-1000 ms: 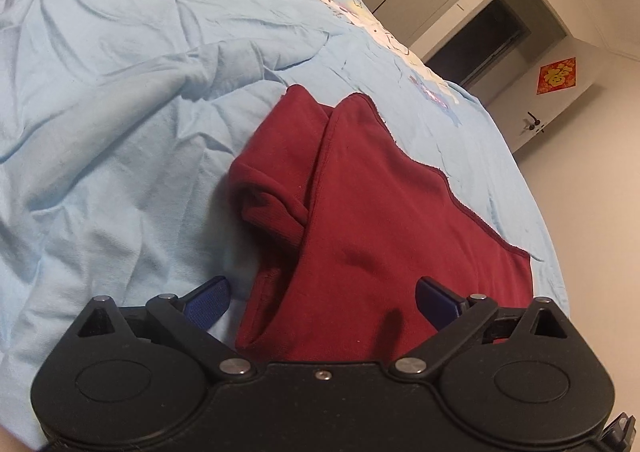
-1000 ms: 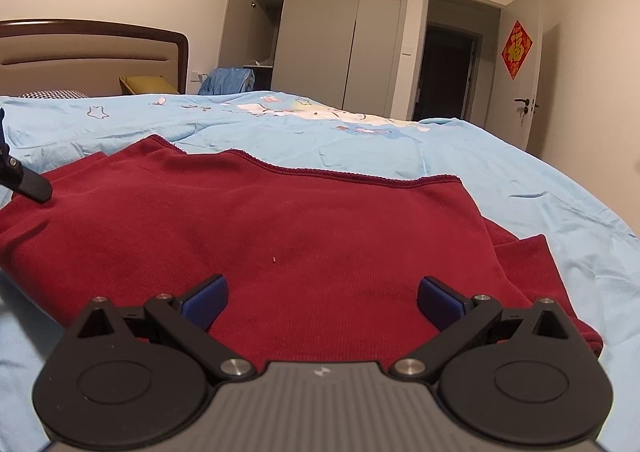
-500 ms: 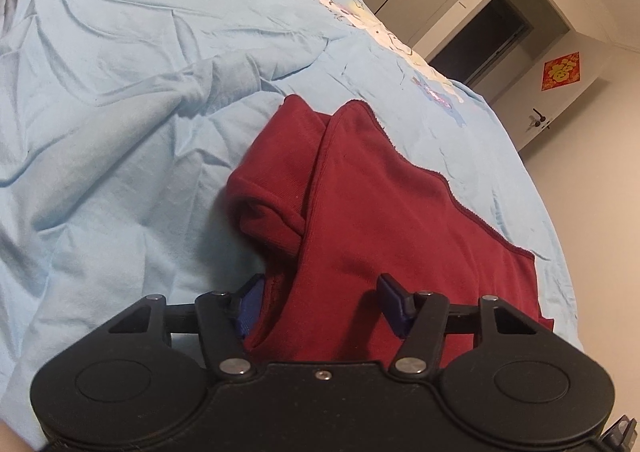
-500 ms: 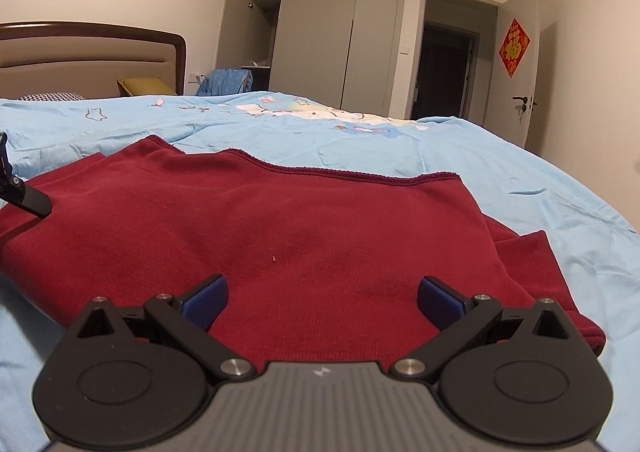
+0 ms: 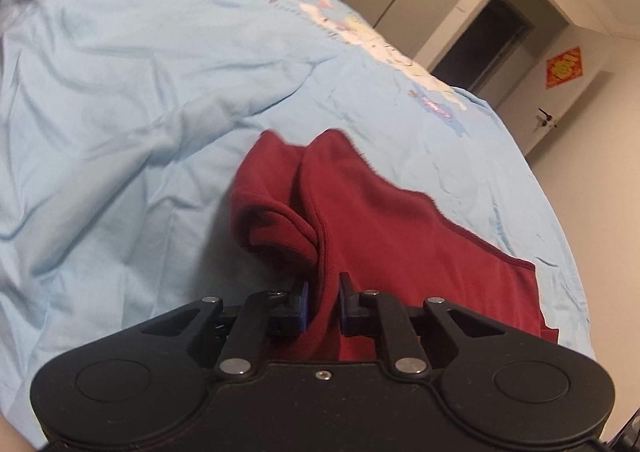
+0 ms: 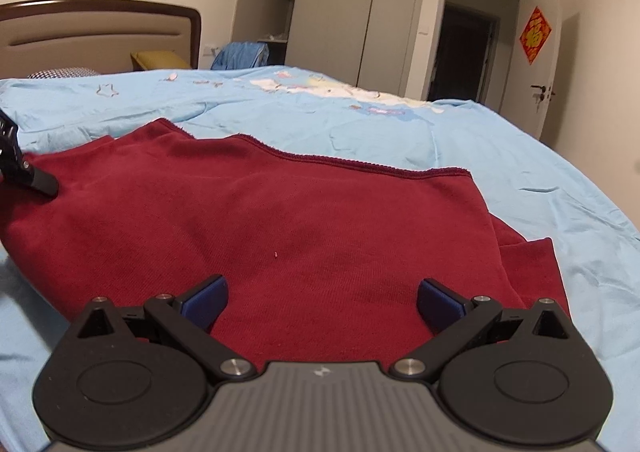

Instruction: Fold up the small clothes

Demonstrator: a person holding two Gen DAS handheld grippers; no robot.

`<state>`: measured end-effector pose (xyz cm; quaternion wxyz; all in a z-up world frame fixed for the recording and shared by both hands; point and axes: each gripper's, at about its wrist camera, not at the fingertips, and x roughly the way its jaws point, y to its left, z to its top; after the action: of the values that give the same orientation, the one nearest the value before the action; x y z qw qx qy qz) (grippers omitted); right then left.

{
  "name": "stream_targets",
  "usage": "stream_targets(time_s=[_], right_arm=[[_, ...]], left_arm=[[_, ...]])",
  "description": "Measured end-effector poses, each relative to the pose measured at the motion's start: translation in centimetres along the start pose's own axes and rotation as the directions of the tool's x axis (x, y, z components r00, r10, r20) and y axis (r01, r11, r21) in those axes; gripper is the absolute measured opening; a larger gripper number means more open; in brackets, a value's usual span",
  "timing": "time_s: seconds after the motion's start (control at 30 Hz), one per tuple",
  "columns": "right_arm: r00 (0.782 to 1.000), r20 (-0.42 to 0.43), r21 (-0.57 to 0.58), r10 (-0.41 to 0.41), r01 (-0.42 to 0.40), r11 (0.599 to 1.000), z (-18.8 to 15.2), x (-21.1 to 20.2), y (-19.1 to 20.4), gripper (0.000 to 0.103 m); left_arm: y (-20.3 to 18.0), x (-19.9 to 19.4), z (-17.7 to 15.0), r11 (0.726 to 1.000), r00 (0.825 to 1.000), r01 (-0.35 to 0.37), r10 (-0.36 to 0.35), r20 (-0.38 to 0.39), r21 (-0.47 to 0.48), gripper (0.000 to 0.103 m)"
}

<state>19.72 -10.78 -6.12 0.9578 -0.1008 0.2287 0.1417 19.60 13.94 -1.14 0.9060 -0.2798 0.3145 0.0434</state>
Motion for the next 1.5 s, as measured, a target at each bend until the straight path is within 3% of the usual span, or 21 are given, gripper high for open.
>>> stream_targets(time_s=[0.13,0.27,0.5,0.63,0.73,0.87,0.97,1.13,1.2,1.27,1.4,1.5], right_arm=[[0.999,-0.029,-0.002,0.028,-0.028,1.0,0.8,-0.7,-0.9,0.103],[1.0,-0.005,-0.009,-0.006,0.006,1.0,0.9,-2.3,-2.3,0.103],[0.991,0.013,0.071,-0.136,0.135,0.988,0.4,-5.3,-7.1,0.103],[0.973,0.002,0.142,-0.231,0.228,0.963,-0.2,-6.9,-10.7,0.103],[0.955,-0.02,0.196,-0.294,0.293,0.936,-0.9,-8.0,-13.2,0.103],[0.936,-0.059,0.24,-0.346,0.35,0.905,-2.3,-9.2,-15.4,0.103],[0.931,-0.086,0.262,-0.355,0.365,0.893,-3.4,-10.1,-16.5,0.103],[0.94,-0.106,0.301,-0.323,0.34,0.891,-4.3,-10.5,-16.7,0.103],[0.945,-0.107,0.316,-0.307,0.326,0.891,-4.2,-10.3,-16.8,0.103],[0.95,-0.105,0.331,-0.294,0.312,0.891,-4.1,-10.1,-16.9,0.103],[0.96,-0.091,0.356,-0.264,0.279,0.892,-3.4,-9.8,-16.8,0.103],[0.974,-0.072,0.376,-0.217,0.228,0.898,-2.9,-9.8,-16.6,0.103]], left_arm=[[-3.2,-0.7,0.9,0.992,0.999,0.016,-0.02,0.03,0.124,0.013],[-7.4,-1.0,1.4,0.963,0.997,0.054,-0.067,0.043,0.263,0.013],[-15.6,0.2,-0.3,0.861,0.979,0.191,-0.204,-0.025,0.472,0.013],[-19.4,1.7,-2.6,0.792,0.958,0.281,-0.264,-0.11,0.542,0.013],[-21.3,2.9,-4.7,0.757,0.942,0.336,-0.28,-0.185,0.561,0.013],[-22.7,4.1,-7.7,0.721,0.924,0.38,-0.268,-0.272,0.58,0.013],[-23.1,4.5,-9.5,0.705,0.927,0.369,-0.235,-0.292,0.606,0.016],[-22.3,3.9,-9.9,0.707,0.915,0.396,-0.252,-0.315,0.586,0.03],[-22.2,3.2,-10.2,0.698,0.918,0.393,-0.254,-0.306,0.599,0.043],[-22.2,2.6,-10.6,0.685,0.921,0.387,-0.255,-0.295,0.617,0.048],[-21.6,1.2,-11.5,0.655,0.926,0.377,-0.258,-0.274,0.655,0.056],[-21.1,0.4,-12.0,0.639,0.935,0.355,-0.248,-0.253,0.683,0.056]])
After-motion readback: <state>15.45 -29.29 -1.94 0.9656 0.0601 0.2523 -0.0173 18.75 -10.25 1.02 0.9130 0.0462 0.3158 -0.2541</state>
